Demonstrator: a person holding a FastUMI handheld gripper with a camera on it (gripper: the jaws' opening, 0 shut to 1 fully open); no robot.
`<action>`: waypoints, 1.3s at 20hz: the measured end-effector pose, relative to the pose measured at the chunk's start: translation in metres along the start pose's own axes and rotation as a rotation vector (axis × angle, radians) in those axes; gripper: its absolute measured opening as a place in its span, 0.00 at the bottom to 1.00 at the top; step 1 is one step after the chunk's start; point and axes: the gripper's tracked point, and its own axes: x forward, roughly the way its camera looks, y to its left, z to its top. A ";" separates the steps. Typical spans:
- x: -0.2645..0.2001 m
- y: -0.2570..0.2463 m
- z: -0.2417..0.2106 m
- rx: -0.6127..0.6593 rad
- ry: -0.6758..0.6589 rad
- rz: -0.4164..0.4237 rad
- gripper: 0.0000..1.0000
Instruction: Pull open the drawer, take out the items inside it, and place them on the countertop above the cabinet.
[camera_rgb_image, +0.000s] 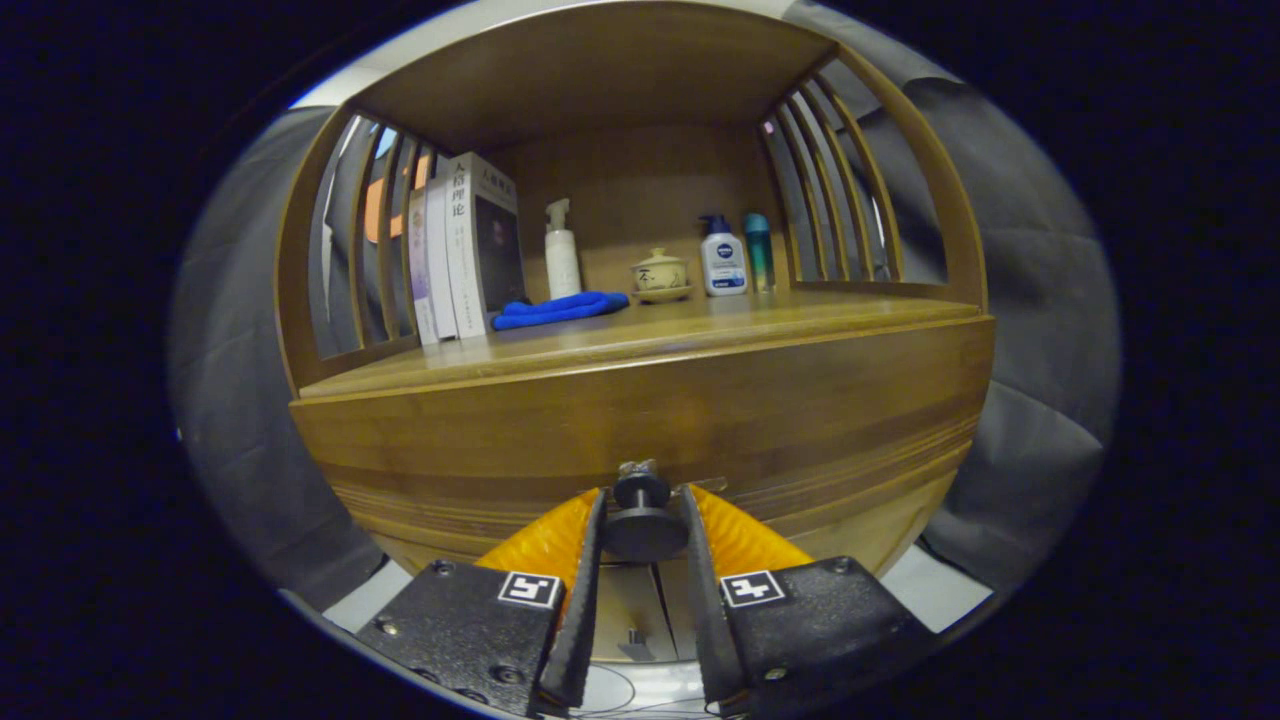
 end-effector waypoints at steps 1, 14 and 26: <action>0.000 -0.001 0.000 -0.008 0.004 0.003 0.43; -0.061 -0.005 -0.019 -0.084 0.017 0.008 0.35; -0.147 -0.010 -0.053 -0.104 0.004 0.044 0.34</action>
